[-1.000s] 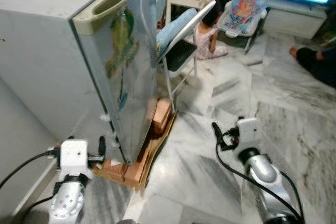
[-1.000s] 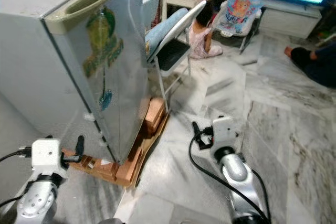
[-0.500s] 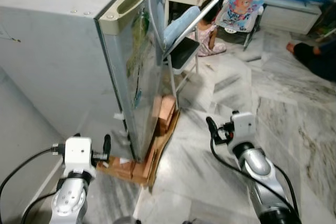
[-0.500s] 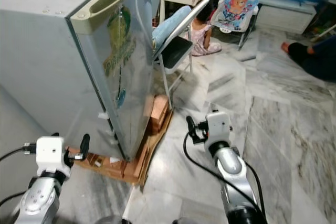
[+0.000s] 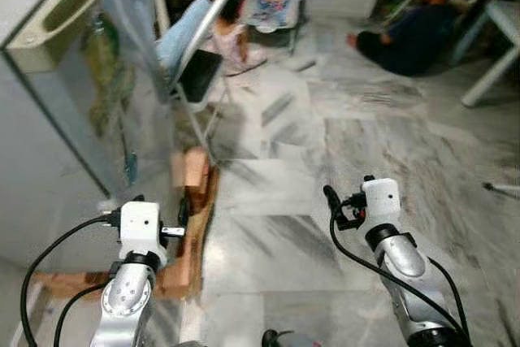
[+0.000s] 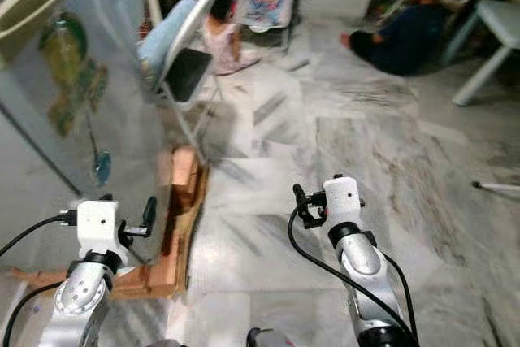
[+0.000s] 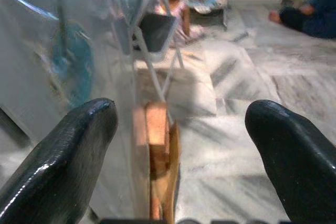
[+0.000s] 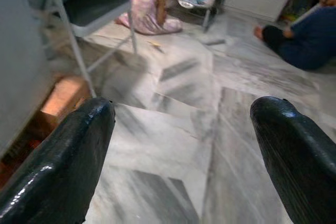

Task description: Restocking fridge

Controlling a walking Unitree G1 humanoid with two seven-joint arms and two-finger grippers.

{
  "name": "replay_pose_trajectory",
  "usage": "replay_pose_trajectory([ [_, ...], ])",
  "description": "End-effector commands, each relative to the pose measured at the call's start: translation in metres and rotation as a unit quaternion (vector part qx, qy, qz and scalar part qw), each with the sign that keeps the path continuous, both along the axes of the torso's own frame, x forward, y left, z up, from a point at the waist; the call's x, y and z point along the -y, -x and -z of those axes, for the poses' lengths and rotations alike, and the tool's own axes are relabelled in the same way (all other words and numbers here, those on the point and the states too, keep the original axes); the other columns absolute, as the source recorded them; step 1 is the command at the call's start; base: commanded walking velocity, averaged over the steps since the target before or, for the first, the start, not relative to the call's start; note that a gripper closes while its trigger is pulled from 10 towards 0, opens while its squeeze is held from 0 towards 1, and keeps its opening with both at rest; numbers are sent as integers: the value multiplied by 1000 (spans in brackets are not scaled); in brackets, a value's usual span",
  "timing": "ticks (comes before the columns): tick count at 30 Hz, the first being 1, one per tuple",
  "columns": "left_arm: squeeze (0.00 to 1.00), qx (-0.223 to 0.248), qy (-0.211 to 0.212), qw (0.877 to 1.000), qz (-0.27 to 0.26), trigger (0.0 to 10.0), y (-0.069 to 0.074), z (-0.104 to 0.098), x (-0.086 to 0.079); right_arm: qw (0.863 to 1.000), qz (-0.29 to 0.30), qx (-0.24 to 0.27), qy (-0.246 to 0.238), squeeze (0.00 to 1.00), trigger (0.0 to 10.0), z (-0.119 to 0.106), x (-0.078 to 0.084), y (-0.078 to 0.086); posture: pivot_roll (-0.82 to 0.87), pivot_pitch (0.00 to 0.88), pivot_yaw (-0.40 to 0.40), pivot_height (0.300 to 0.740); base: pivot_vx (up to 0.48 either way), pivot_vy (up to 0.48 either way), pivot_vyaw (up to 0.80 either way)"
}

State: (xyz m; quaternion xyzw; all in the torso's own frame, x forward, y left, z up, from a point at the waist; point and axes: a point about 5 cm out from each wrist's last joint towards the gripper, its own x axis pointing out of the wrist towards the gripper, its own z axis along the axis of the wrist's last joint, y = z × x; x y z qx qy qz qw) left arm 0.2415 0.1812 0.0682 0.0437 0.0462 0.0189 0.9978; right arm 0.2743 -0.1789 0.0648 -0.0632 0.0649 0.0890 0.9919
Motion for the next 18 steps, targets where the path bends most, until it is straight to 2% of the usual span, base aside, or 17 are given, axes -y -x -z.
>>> replay_pose_trajectory([
  [1, 0, -8, -12, 999, -34, 10000, 3, 4, -14, 1000, -2, 4, 0, 0, 10000, -2, -2, -2, -20, 86, -23, 740, 0, 0, 0],
  [4, 0, -10, -24, 998, -51, 10000, 1, 5, -19, 1000, -3, 3, 1, 0, 10000, -1, -2, 0, -20, 89, -23, 740, 0, 0, 0],
  [6, 0, -11, -42, 997, -66, 10000, -7, 5, -27, 1000, -6, -1, 3, 0, 10000, 1, -2, 2, -21, 90, -26, 740, 0, 0, 0],
  [10, 0, -9, -44, 996, -79, 10000, -13, 4, -33, 1000, -7, -1, 5, 0, 10000, 1, -1, 2, -21, 90, -26, 740, 0, 0, 0],
  [12, 0, -8, -42, 996, -80, 10000, -16, 3, -34, 1000, -7, 0, 6, 0, 10000, 0, 0, 2, -35, 88, -27, 740, 0, 0, 0],
  [13, 0, -3, -34, 997, -73, 10000, -23, 2, -32, 1000, -6, 0, 8, 0, 10000, 0, 2, 1, -38, 88, -29, 740, 0, 0, 0],
  [18, 0, -2, -26, 998, -51, 10000, -36, 2, -30, 1000, -7, 0, 11, 0, 10000, 0, 2, 2, -38, 88, -29, 740, 0, 0, 0],
])
